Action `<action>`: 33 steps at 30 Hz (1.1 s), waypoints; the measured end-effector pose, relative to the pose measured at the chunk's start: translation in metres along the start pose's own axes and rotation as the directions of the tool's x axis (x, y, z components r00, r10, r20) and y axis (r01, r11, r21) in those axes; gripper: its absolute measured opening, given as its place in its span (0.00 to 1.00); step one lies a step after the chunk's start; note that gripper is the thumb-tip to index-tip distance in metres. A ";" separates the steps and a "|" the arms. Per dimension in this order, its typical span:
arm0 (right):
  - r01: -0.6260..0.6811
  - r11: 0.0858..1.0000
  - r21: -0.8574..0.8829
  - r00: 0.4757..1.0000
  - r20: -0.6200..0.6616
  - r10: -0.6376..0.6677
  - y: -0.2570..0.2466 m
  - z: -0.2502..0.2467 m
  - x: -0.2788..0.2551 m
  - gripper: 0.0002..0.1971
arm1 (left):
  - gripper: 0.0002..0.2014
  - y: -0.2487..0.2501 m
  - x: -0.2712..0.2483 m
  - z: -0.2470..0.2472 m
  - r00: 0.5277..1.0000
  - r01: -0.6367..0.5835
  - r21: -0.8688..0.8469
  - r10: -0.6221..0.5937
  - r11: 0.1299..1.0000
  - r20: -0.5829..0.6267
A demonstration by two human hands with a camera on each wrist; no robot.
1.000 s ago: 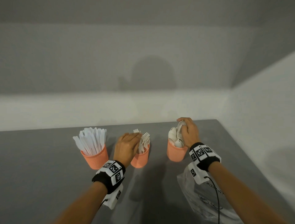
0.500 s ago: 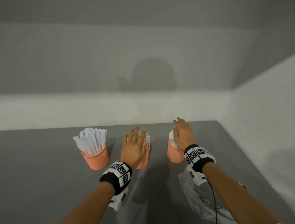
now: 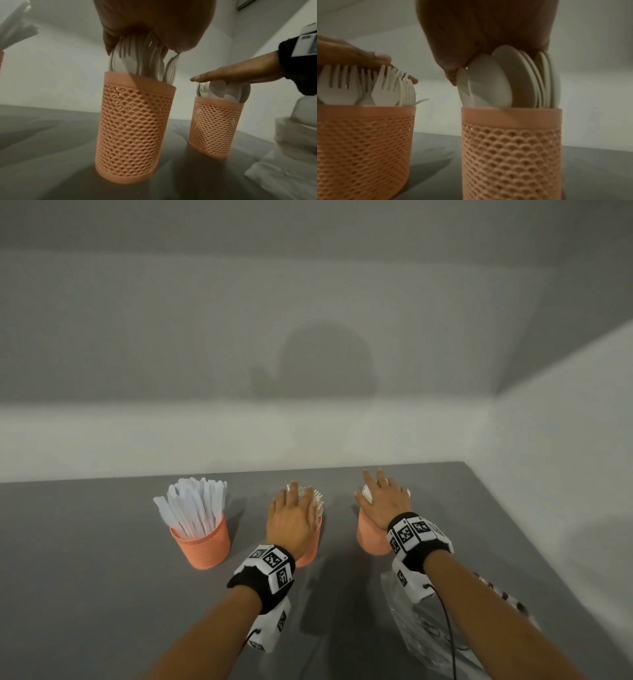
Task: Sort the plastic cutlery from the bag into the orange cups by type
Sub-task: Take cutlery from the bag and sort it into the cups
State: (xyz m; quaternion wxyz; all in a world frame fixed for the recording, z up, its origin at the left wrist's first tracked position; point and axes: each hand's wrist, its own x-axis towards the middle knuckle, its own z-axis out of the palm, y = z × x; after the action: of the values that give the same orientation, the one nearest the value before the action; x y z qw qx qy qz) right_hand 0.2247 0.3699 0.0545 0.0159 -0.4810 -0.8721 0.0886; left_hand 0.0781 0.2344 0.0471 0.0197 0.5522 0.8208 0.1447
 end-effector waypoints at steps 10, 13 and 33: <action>-0.033 0.999 0.013 0.999 0.020 0.033 0.002 -0.001 -0.011 0.31 | 0.35 0.004 -0.004 0.004 0.999 0.024 -0.026 -0.023 0.999 0.036; -0.068 0.998 -0.003 0.996 0.057 0.068 0.000 -0.003 -0.011 0.32 | 0.29 -0.003 0.003 0.002 0.999 -0.005 -0.016 0.006 1.000 0.043; 0.000 0.986 0.167 0.990 -0.142 0.024 -0.022 -0.033 -0.050 0.36 | 0.38 -0.019 -0.014 -0.025 1.000 -0.010 -0.250 0.015 0.968 0.018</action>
State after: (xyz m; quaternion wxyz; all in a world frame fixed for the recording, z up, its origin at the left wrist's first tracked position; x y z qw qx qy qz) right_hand 0.2366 0.3212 0.0932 0.1180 -0.4885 -0.8552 0.1265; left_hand 0.0616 0.2098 0.0644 0.0964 0.5519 0.7923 0.2416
